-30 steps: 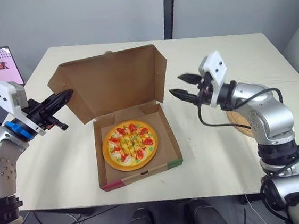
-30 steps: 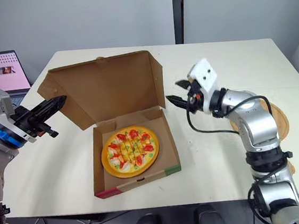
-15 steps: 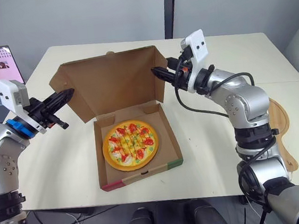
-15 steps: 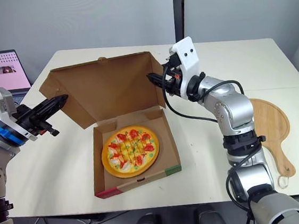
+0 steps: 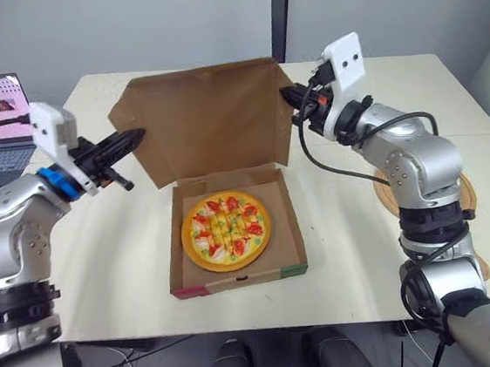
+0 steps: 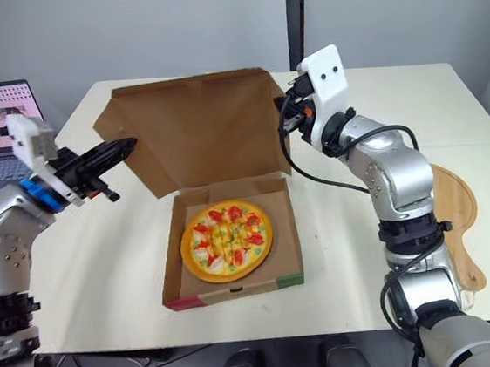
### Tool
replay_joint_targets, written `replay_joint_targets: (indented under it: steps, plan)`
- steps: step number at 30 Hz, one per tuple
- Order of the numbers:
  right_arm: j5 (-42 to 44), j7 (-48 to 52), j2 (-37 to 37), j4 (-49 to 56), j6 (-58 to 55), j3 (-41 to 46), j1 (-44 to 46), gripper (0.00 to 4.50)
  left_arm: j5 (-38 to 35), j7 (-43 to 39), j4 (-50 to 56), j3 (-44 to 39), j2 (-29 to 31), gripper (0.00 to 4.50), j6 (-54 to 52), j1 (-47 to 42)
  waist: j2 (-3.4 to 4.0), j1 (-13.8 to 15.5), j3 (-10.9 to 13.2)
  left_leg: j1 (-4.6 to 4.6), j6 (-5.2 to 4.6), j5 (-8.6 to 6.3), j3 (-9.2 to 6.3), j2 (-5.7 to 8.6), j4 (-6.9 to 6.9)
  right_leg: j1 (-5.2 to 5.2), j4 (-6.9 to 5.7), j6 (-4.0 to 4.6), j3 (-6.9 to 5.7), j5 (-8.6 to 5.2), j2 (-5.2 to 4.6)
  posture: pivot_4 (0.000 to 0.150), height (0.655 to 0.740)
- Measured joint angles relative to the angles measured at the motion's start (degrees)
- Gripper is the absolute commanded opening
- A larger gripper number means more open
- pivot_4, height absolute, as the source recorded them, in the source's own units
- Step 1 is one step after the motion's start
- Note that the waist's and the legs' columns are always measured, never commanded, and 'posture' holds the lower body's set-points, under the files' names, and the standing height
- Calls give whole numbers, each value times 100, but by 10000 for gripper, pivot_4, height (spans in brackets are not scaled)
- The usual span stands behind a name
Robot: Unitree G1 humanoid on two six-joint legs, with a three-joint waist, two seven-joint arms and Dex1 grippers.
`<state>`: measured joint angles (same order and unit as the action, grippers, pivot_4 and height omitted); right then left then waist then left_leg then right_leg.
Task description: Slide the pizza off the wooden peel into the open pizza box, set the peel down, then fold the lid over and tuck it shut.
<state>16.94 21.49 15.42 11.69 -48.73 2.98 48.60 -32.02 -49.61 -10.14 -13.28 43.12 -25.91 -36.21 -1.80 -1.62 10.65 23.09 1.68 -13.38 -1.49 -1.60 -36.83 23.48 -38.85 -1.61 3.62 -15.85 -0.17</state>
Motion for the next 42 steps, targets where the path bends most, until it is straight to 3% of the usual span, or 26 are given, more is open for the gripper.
replay_joint_targets:
  steps: [8, 20, 23, 28, 42]
  plan:
    - [-49, -784, 139, 1156, -728, 270, -456, 734, 277, -98, -466, 501, -545, 0, -293, -795, 0, -39, 0, 3, 0, 0, 5, 2, 7, 10, -3, -1, 7, 1, 4, 1500, 7306]
    - [-108, -1529, -190, 2008, -1080, 266, -965, 734, 529, 388, -65, 535, -990, 0, -616, -769, 0, -31, 0, 3, 0, 0, 6, 0, 6, 11, -2, -4, 11, 1, 3, 1500, 7306]
    - [-105, -1533, -211, 2024, -1082, 259, -968, 0, 455, 221, -66, 436, -988, 5811, -613, -685, 0, -35, 0, 3, 0, 0, 6, 1, 6, 11, -2, -3, 10, 1, 5, 1500, 7306]
    - [-33, -1525, -222, 2086, -1082, 248, -967, 0, 391, -37, -258, 348, -973, 20482, -383, -681, 0, -44, 0, 1, 0, 0, 8, 1, 6, 11, -2, -4, 11, 1, 8, 1500, 7306]
    - [12, -1517, -185, 2087, -1085, 249, -973, 0, 49, -94, -501, -197, -953, 20482, -275, -757, 0, -62, 0, 1, 0, 0, 6, -1, 6, 11, -2, -4, 10, 1, 10, 1500, 7306]
